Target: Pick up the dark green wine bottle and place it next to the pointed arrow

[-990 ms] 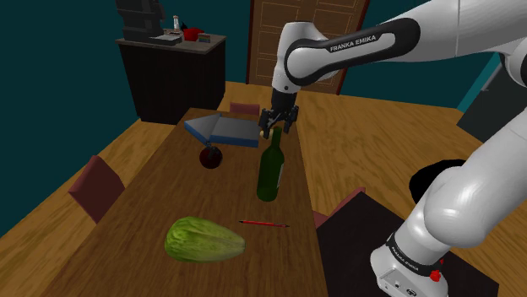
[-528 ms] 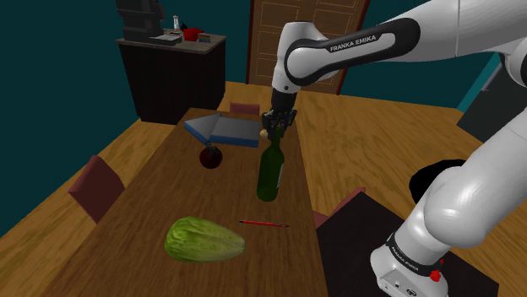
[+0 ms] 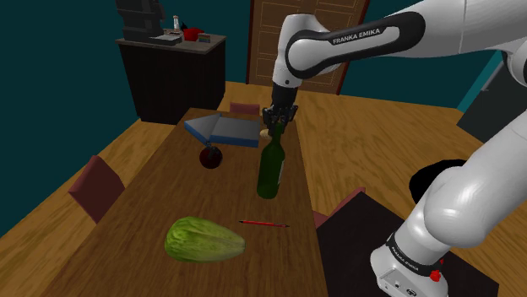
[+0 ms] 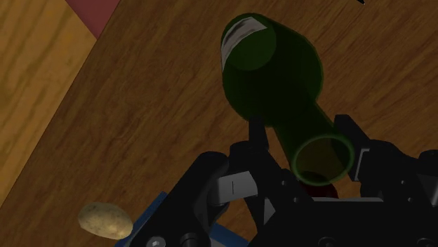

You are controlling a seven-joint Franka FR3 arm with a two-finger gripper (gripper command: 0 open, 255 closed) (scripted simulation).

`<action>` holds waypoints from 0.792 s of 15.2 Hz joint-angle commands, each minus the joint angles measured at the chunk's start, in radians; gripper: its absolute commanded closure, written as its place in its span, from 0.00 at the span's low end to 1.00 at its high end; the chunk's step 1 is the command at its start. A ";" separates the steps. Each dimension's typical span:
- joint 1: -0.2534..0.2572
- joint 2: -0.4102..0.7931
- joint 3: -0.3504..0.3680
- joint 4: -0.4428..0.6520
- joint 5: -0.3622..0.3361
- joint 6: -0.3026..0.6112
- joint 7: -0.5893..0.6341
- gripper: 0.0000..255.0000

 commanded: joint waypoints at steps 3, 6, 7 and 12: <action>-0.001 -0.012 -0.002 0.039 0.000 -0.051 0.002 1.00; -0.001 -0.018 -0.003 0.073 -0.001 -0.091 0.003 1.00; -0.001 -0.020 -0.003 0.085 -0.001 -0.104 0.004 1.00; -0.002 -0.024 -0.004 0.147 -0.002 -0.171 0.007 1.00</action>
